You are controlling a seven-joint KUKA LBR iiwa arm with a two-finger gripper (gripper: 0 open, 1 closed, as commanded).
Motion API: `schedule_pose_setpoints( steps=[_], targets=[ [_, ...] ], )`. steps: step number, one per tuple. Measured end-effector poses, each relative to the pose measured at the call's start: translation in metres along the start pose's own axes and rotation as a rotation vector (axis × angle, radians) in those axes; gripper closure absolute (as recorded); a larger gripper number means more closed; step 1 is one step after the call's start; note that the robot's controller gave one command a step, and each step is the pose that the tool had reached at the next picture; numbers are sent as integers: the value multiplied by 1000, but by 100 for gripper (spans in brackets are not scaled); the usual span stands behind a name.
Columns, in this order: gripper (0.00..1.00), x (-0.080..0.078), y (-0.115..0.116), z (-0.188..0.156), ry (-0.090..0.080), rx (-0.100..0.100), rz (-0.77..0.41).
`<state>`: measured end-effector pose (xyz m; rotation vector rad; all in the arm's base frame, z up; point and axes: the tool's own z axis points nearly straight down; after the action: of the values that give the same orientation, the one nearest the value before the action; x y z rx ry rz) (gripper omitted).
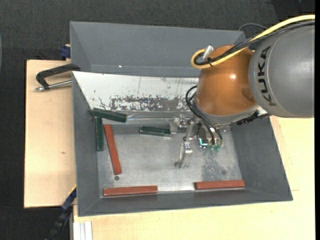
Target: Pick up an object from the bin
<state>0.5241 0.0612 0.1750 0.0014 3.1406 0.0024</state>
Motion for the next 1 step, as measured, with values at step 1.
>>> schedule_pose_setpoints(
  steps=[1],
  targets=[
    [0, 0, 0, 0, 0, 0, 0]
  ],
)
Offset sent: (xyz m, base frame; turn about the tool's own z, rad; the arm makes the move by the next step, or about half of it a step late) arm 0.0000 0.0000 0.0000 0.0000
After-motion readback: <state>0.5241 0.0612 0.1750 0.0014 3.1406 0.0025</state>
